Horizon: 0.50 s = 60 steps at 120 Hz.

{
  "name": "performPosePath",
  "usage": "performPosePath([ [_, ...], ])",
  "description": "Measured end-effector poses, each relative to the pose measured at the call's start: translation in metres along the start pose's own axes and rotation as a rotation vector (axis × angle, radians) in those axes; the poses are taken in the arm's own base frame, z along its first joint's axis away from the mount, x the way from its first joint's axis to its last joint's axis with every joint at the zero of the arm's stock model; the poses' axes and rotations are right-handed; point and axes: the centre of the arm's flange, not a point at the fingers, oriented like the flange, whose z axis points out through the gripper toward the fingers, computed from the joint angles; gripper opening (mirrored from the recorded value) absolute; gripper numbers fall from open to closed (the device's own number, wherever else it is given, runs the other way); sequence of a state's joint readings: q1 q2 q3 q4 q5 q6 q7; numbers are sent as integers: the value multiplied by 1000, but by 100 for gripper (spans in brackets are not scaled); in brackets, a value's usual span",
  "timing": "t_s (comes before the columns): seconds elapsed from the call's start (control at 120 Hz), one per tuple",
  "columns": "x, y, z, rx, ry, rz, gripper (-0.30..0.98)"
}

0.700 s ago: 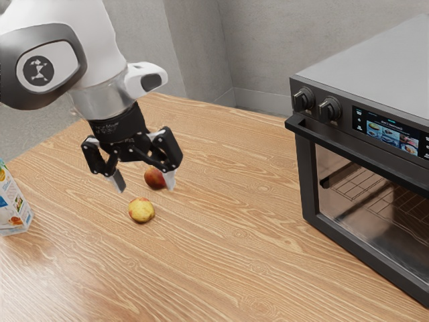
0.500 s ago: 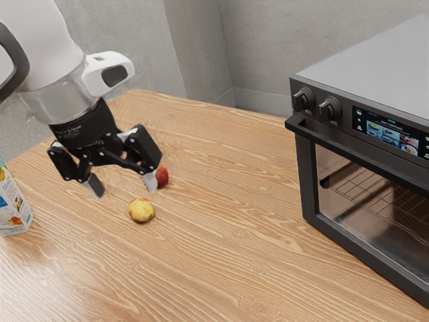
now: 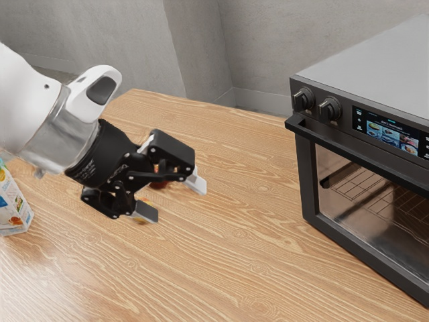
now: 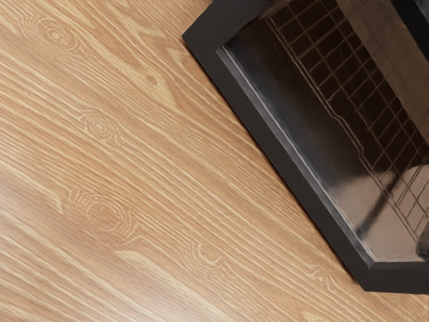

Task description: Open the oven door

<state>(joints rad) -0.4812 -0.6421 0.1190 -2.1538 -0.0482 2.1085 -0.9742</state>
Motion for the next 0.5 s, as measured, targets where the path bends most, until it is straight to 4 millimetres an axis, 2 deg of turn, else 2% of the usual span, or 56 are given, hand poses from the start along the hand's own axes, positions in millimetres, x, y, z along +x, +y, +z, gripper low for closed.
performPosePath([
  [0.075,1,23,12,-17,23,-59,69],
  [0.142,3,36,23,-29,37,-114,69],
  [0.267,4,49,35,-61,58,-207,68],
  [0.417,9,73,52,-89,71,-292,68],
  [0.5,11,79,59,-98,72,-335,68],
])
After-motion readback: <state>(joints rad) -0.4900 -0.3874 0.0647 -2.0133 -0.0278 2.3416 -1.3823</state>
